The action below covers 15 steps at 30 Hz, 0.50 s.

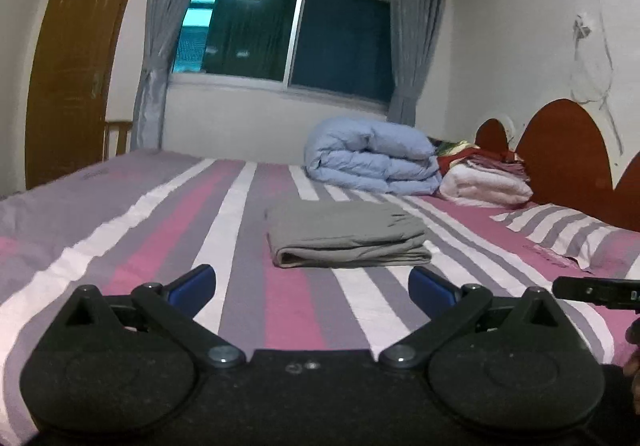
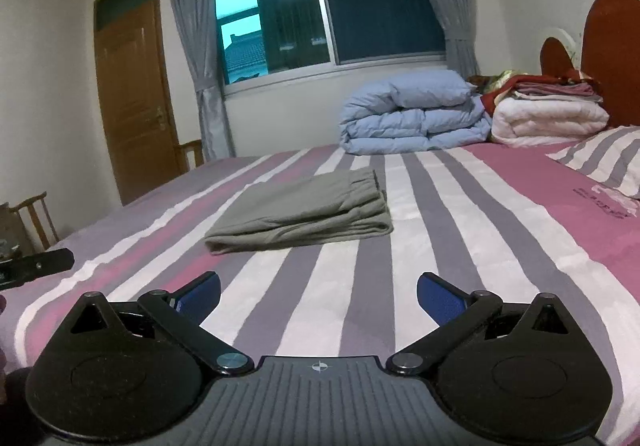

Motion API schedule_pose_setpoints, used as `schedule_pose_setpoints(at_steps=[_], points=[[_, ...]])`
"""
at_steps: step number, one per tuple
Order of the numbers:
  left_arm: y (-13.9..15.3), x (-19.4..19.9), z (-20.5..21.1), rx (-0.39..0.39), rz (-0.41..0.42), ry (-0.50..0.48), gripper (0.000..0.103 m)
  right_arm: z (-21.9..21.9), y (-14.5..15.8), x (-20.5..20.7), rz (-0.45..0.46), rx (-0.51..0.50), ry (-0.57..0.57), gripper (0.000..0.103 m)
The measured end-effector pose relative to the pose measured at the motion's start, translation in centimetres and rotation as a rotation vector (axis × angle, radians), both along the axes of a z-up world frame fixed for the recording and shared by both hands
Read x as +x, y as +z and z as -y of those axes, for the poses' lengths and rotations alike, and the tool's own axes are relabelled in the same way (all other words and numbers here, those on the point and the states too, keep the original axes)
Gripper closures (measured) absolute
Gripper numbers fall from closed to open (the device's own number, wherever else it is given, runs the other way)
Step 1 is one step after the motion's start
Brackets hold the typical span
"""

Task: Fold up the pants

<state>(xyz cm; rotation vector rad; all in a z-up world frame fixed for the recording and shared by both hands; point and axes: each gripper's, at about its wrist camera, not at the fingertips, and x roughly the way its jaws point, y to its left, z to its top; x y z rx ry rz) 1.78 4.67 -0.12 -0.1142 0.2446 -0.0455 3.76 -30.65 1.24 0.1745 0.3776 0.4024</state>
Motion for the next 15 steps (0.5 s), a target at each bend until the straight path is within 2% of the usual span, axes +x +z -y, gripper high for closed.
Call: schedule_pose_setpoints(at_steps=[4,8,10,12,15], points=[[0.1,-2.1,1.0,-0.022,0.010,-0.012,0.006,0.5,0.6,-2.4,0.022,0.002,-0.012,0.000],[-0.2,-3.8,2.5,-0.033,0.010,-0.019,0.006,-0.2,0.9,-4.4,0.036,-0.064,-0.008,0.000],[-0.7,-4.8,3.3,-0.025,0.026,-0.058,0.006,-0.3,1.0,-5.5,0.047,-0.079,0.006,0.000],[-0.7,-4.9,3.8,-0.001,0.048,-0.068,0.006,-0.3,1.2,-6.3,0.070,-0.076,0.010,0.000],[-1.0,-4.3,3.9,0.000,0.025,-0.065,0.006,-0.6,1.0,-6.4,0.084,-0.090,0.013,0.000]])
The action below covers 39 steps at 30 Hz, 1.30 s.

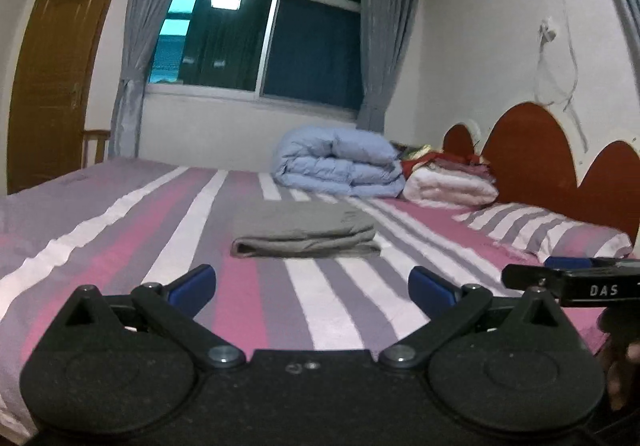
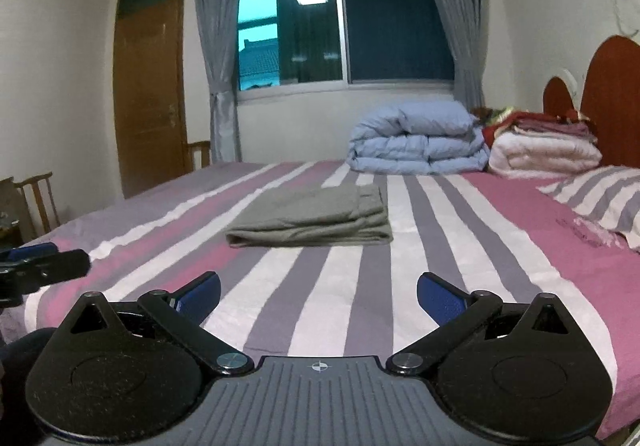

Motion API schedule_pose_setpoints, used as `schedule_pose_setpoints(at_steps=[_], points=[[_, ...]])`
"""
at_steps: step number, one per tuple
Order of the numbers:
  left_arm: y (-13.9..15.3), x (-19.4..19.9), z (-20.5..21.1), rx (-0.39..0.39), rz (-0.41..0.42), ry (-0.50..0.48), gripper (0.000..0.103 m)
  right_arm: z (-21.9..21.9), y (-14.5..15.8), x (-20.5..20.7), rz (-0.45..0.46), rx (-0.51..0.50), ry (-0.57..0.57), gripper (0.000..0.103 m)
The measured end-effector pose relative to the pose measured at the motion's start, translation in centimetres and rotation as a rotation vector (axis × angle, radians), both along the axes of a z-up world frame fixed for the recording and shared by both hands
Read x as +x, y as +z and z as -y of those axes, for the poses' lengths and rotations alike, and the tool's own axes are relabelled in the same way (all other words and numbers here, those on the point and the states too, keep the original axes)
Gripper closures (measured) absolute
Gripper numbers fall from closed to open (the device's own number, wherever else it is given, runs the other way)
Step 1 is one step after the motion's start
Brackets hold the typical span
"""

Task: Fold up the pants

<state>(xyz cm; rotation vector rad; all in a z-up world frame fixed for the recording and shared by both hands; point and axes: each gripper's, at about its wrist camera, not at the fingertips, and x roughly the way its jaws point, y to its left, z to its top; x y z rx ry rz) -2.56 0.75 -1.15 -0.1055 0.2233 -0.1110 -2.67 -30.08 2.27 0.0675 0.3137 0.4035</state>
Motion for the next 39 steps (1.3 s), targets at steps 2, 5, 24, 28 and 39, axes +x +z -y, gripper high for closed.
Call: schedule_pose_setpoints(at_steps=[2,5,24,28,39], points=[[-0.2,0.5,0.1,0.011,-0.015,0.011,0.006,-0.3,-0.1,0.0,0.009,-0.011,0.000,0.000],[-0.4,1.2,0.3,0.010,-0.032,0.029,0.006,-0.3,0.0,0.1,0.022,-0.008,-0.002,0.000],[-0.5,0.5,0.3,-0.002,0.001,0.015,0.006,0.3,-0.2,1.3,0.012,0.007,0.004,0.000],[-0.5,0.4,0.1,-0.006,0.006,0.013,0.006,0.2,-0.2,1.3,0.012,0.006,0.004,0.000],[-0.5,0.3,0.1,-0.006,0.008,0.015,0.006,0.3,-0.2,1.4,0.009,0.007,0.004,0.000]])
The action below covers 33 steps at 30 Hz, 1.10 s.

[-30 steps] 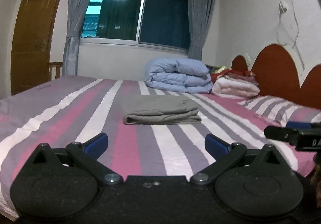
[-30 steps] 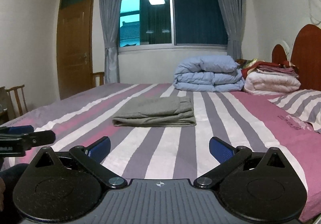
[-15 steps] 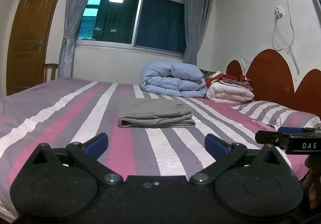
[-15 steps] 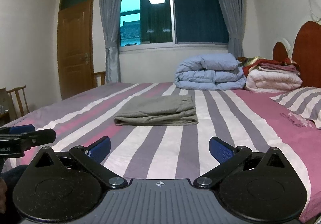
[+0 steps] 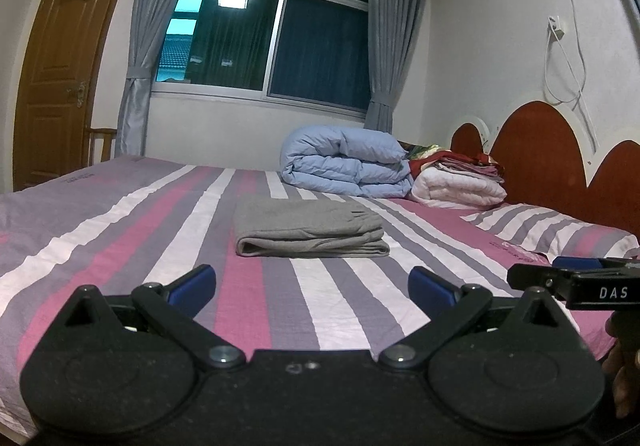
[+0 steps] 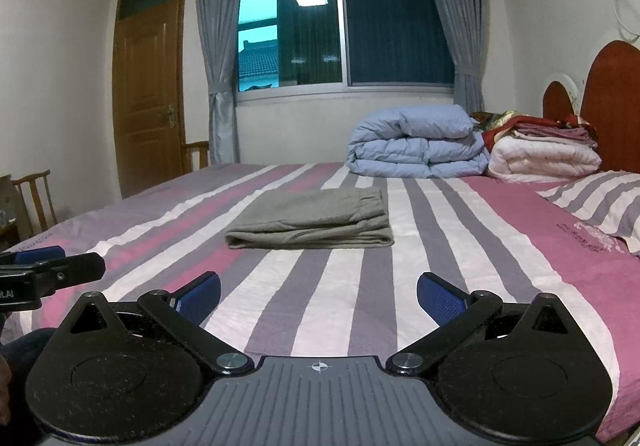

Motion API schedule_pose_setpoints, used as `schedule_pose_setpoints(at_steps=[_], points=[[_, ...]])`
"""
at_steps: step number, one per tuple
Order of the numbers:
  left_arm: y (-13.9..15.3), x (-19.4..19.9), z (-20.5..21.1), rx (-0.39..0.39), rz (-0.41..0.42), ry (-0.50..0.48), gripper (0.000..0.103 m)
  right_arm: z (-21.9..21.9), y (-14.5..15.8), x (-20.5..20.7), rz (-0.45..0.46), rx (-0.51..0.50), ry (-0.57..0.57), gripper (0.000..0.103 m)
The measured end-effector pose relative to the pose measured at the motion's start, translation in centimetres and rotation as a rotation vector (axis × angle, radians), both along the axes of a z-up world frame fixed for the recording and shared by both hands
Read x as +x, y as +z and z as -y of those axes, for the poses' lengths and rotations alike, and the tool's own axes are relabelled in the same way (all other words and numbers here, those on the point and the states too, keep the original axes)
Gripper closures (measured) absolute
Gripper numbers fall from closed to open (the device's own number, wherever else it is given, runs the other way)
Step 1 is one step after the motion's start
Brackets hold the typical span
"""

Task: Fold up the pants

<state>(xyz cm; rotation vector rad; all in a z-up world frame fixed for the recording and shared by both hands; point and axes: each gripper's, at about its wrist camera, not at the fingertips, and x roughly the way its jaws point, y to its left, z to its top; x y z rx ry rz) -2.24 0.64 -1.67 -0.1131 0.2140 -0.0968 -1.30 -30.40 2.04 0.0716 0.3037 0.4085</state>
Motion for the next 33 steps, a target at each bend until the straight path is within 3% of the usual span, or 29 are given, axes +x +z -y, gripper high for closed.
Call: schedule_pose_setpoints(at_steps=[33], points=[[0.06,-0.13,-0.11,0.005,0.003,0.000,0.006,0.68,-0.22,0.15,-0.007,0.001,-0.006,0.000]])
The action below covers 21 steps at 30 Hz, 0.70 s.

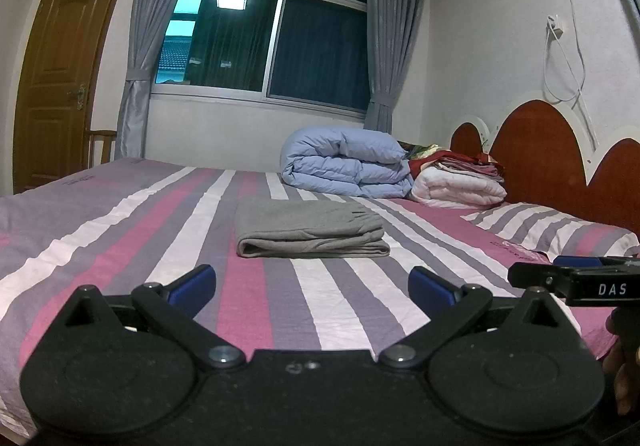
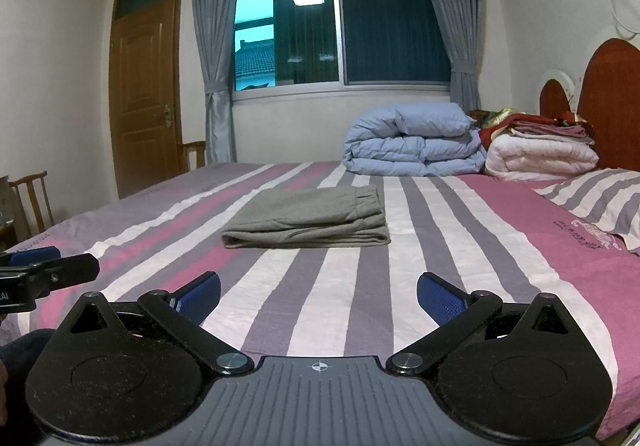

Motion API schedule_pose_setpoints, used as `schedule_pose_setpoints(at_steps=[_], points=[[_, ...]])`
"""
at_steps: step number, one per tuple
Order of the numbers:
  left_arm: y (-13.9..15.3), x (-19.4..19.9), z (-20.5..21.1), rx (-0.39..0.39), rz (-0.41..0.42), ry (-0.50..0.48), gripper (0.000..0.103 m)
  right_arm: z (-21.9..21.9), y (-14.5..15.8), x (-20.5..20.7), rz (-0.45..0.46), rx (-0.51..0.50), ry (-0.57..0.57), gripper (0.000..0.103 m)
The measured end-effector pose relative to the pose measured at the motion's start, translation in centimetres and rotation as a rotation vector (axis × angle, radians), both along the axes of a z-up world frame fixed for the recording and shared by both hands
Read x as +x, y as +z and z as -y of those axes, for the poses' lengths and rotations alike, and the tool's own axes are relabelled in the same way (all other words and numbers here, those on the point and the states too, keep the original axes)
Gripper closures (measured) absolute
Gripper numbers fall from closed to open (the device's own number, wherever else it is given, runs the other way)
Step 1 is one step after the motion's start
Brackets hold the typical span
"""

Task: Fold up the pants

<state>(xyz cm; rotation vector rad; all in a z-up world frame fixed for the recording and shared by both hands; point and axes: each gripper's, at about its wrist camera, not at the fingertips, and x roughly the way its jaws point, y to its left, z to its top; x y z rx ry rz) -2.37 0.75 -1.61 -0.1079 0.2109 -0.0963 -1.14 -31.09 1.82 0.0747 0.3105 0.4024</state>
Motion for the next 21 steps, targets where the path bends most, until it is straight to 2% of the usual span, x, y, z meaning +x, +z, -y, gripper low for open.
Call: schedule_pose_setpoints(at_steps=[21], points=[[0.00,0.02,0.03,0.000,-0.001,0.000,0.006,-0.04,0.03,-0.05,0.000,0.000,-0.001,0.000]])
